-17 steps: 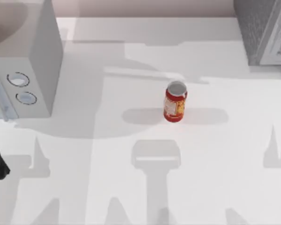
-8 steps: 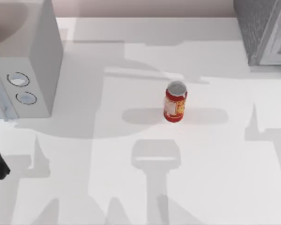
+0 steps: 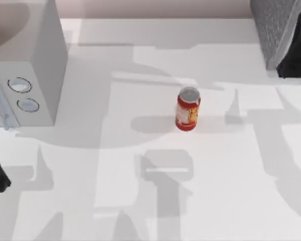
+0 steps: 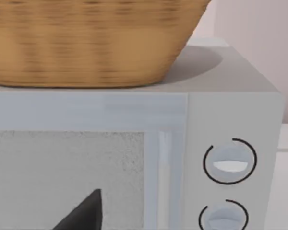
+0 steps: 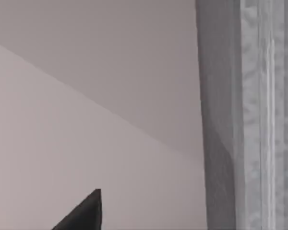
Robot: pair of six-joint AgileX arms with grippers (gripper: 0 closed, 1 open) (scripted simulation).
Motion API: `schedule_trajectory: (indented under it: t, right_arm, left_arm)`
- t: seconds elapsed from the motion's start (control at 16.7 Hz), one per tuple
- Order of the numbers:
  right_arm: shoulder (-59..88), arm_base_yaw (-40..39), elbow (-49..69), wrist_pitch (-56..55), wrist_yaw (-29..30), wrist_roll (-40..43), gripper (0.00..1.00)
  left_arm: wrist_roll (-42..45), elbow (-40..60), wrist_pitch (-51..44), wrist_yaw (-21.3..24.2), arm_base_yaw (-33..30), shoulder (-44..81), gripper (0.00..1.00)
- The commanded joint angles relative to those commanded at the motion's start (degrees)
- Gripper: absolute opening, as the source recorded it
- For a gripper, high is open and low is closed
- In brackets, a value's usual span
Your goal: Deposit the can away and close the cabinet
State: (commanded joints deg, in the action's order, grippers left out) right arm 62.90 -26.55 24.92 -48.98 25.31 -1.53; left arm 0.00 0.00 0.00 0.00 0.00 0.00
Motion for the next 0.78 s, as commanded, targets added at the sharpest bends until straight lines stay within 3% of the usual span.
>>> schedule_trajectory:
  t: [0.78]
  right_arm:
    - [57.54,-18.37,14.79,-33.63,20.66,-0.08,1.0]
  left_arm:
    - [0.0,0.0,0.0,0.0,0.0,0.0,1.0]
